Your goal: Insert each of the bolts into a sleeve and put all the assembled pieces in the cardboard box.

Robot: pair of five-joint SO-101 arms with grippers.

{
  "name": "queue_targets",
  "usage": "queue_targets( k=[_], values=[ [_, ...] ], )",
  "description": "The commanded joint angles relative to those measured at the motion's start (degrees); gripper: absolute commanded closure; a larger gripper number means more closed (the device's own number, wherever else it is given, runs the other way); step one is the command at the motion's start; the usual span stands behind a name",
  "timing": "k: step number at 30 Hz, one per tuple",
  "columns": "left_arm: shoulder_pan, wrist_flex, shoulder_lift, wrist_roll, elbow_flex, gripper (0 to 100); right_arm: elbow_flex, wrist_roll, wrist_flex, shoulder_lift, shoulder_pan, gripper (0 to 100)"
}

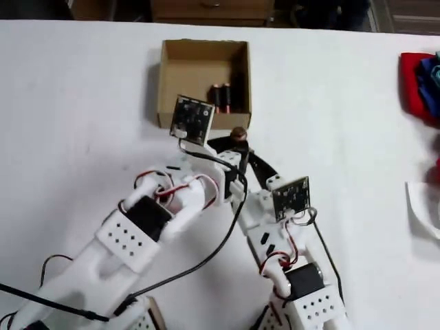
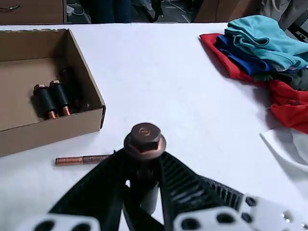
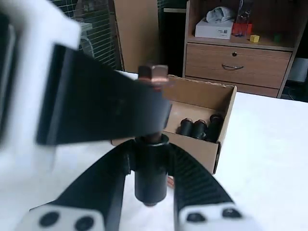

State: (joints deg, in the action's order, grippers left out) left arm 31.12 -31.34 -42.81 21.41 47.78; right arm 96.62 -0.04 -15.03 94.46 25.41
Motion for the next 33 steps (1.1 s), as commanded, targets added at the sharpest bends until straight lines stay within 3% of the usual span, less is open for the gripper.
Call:
queue_targets(
  k=[1, 5, 9, 16, 20, 22, 28, 33],
  values=[
    [0.4, -5.4, -0.5, -4.5, -4.0, 95, 0.6, -0.1, 1.3, 0.5, -0.1, 97.8],
    [0.1, -20.0, -0.5, -6.0, -9.5, 80, 0.6, -0.1, 1.3, 0.5, -0.1, 97.8],
    [0.0, -29.2, -0.5, -6.2, -13.8, 68, 0.6, -0.1, 1.3, 0.5, -0.1, 97.8],
    [-0.5, -46.4, -0.5, -6.5, -26.9, 66, 0.6, -0.1, 1.3, 0.1, -0.1, 97.8],
    [-8.8, -53.8, -0.5, -6.6, -34.8, 66, 0.6, -1.7, 0.7, 0.0, -0.2, 97.8],
    [-16.8, -54.9, -0.1, -9.8, -36.0, 66, 0.4, -5.4, 0.8, 0.0, -2.1, 97.8],
    [-38.7, -48.8, -0.1, -34.5, -23.3, 66, -6.2, -9.7, -0.6, -2.9, -9.3, 97.8],
    [-48.3, -37.3, -0.4, -38.9, -11.6, 77, -23.7, -4.1, -1.6, -23.1, -9.4, 97.8]
  ],
)
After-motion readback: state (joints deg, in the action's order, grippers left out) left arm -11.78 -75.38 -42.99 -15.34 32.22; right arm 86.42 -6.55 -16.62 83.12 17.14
